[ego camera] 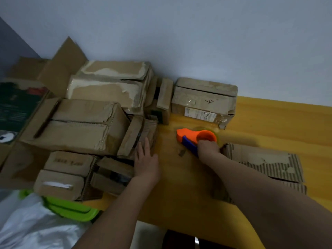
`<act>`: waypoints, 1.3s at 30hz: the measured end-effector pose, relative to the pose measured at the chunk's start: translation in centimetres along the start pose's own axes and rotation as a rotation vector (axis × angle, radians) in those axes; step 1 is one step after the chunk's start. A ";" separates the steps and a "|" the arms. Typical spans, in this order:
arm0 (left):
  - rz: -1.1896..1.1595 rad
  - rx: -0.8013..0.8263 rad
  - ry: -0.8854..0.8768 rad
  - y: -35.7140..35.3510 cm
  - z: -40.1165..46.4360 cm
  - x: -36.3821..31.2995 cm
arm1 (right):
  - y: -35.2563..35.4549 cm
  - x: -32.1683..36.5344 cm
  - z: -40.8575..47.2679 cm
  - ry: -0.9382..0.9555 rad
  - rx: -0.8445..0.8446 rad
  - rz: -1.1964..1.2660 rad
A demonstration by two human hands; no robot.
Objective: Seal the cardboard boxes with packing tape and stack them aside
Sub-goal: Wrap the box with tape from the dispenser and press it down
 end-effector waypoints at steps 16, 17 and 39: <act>-1.955 0.026 -0.147 13.1 -3.4 -8.1 | 10.5 -7.9 -12.1 0.724 0.079 1.019; -2.024 0.064 -0.181 13.8 -3.7 -8.6 | 10.5 -9.2 -13.0 0.741 0.092 1.020; -1.880 0.460 -0.267 13.3 -8.5 -21.6 | 9.3 -24.2 -18.6 0.468 0.133 1.089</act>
Point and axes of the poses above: each hand's wrist, its own z-axis towards the middle knuckle, its own y-axis out of the back of the hand, x = y × z, the point moved 2 cm from there along z, towards the middle knuckle, and after that the axes turned 1 degree about x, right-handed, at the moved point
